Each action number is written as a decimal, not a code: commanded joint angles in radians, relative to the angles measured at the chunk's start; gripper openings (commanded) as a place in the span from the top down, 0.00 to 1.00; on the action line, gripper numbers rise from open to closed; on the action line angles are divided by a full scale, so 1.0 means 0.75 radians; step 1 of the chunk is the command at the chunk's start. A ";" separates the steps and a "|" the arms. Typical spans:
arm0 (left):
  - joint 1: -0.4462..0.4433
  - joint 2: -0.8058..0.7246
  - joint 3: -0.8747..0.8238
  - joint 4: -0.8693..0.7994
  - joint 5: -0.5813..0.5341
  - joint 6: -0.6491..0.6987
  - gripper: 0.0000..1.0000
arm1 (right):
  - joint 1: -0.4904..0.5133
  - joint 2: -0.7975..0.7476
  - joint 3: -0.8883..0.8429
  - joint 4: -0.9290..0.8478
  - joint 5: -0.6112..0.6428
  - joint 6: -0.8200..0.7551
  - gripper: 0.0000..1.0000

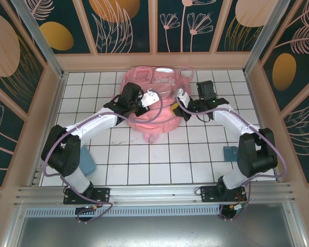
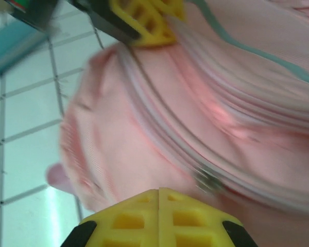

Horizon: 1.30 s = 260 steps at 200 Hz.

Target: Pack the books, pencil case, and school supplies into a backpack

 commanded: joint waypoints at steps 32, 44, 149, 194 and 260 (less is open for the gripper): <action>0.010 0.000 0.016 0.264 0.093 -0.223 1.00 | 0.164 -0.067 -0.147 0.307 -0.024 0.390 1.00; 0.012 -0.006 0.005 0.275 0.069 -0.219 1.00 | 0.147 -0.109 -0.185 0.363 0.028 0.470 1.00; 0.010 -0.086 -0.067 0.288 0.056 -0.185 1.00 | -0.147 -0.178 -0.236 0.371 0.129 0.385 0.42; 0.010 -0.119 -0.091 0.279 0.096 -0.180 1.00 | -0.165 0.000 -0.068 0.191 -0.058 0.195 0.47; 0.011 -0.125 -0.089 0.273 0.101 -0.172 1.00 | -0.162 0.117 0.022 0.078 -0.201 0.106 0.47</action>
